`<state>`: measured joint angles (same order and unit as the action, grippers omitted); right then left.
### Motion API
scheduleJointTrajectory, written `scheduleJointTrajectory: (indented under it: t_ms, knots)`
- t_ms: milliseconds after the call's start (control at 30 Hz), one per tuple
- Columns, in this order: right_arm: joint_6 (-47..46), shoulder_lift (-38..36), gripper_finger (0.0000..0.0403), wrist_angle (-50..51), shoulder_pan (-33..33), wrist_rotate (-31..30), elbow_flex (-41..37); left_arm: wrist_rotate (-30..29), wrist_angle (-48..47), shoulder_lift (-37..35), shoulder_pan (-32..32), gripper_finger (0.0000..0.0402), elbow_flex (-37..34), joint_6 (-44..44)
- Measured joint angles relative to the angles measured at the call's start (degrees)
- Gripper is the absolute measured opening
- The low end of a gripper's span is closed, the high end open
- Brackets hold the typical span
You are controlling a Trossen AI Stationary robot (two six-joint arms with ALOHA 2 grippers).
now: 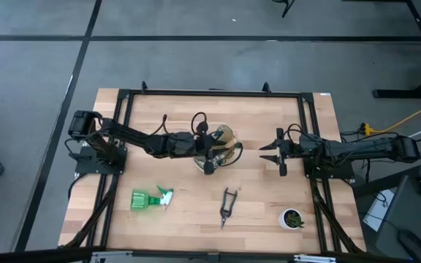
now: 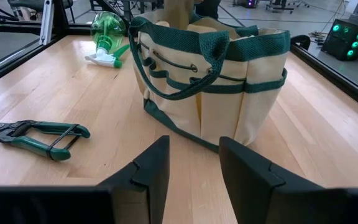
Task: Pick & Place Garden tools in Gardening bag
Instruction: Put the trowel into the gardening bag
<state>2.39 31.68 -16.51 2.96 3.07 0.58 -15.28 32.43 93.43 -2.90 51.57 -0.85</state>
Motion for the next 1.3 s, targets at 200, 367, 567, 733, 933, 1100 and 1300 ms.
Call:
scheduleJointTrajectory:
  t_ms: [200, 367, 567, 733, 933, 1100, 1300]
  knots:
    - [0.0, 0.0, 0.0144, 0.0, 0.0, 0.0, 0.0, -0.4, -5.7, 0.0, 0.1, 0.0068, 0.0, 4.4]
    - [0.0, 0.0, 0.0144, 0.0, 0.0, 0.0, 0.0, -1.5, -10.1, 0.0, 0.1, 0.0068, 0.0, 7.7]
    - [0.0, 0.0, 0.0144, 0.0, 0.0, 0.0, 0.0, -2.6, -15.5, 0.0, 0.1, 0.0068, 0.0, 12.5]
    - [0.0, 0.0, 0.0144, 0.0, 0.0, 0.0, 0.0, -3.2, -16.6, -0.1, 0.1, 0.0068, 0.0, 13.7]
    - [0.0, 0.0, 0.0144, 0.0, 0.0, 0.0, 0.0, -3.1, -16.7, -0.1, 0.9, 0.0068, 0.0, 13.7]
    - [0.0, 0.0, 0.0144, 0.0, 0.0, 0.0, 0.0, -3.2, -17.0, -0.1, 2.0, 0.0069, 0.0, 13.8]
    - [0.0, 0.0, 0.0144, 0.0, 0.0, 0.0, 0.0, -3.1, -17.0, -0.1, 3.1, 0.0092, 0.0, 13.8]
